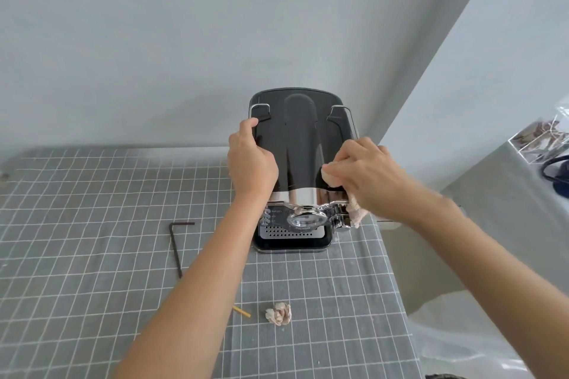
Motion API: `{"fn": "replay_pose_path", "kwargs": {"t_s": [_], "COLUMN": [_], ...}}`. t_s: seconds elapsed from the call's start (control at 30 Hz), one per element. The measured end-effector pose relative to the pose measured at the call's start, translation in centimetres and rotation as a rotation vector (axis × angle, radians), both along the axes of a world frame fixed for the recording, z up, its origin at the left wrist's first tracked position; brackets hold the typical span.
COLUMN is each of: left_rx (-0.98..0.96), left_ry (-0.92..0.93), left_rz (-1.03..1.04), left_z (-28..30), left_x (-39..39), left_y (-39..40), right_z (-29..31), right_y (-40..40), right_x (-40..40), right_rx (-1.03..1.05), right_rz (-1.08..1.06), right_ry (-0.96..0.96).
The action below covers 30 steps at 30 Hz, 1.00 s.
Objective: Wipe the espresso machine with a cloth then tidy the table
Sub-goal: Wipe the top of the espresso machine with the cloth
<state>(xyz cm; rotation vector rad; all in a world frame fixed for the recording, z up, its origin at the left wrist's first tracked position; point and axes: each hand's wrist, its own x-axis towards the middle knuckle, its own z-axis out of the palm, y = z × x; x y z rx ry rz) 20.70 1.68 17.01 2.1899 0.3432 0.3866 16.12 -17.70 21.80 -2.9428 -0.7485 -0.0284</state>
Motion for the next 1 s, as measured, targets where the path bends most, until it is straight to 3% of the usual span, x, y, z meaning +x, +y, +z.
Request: {"fn": "replay_pose_path", "kwargs": {"t_s": [0.07,0.17,0.3,0.47,0.6,0.7,0.77,0.87,1.0], "left_rx": [-0.016,-0.040,-0.045,-0.047,-0.068,-0.087,-0.082,-0.063,-0.068], "left_ry": [-0.003,-0.019,-0.019,-0.054,-0.013,-0.033,-0.055,-0.044,-0.023], "left_rz": [-0.023,-0.016,-0.016,-0.012,-0.012,-0.037,-0.024,-0.020,-0.025], "left_z": [0.0,0.0,-0.1,0.1,-0.8,-0.2,0.0,0.1,0.4], "left_x": [-0.1,0.2,0.2,0.0,-0.2,0.0,0.4,0.4,0.2], "left_y": [0.1,0.2,0.3,0.1,0.5,0.2,0.3,0.2,0.2], "right_z": [2.0,2.0,-1.5,-0.7,1.1,3.4,3.3,-0.2,-7.1], "right_y": [-0.8,-0.4,1.7,-0.2,-0.9,-2.7,-4.3,-5.7,-4.9], "right_x": [1.3,3.8,3.7,1.2,-0.4,-3.5,-5.9,-9.4,-12.9], "right_rx": [0.173,0.321,0.049,0.022,0.404,0.882,1.027,0.953,0.823], "right_rz": [0.071,-0.110,-0.251,-0.038,0.070,-0.159,-0.355,-0.613,-0.755], "right_ry": [0.161,-0.030,-0.041,-0.100,0.191,0.092,-0.054,-0.092,0.115]}}
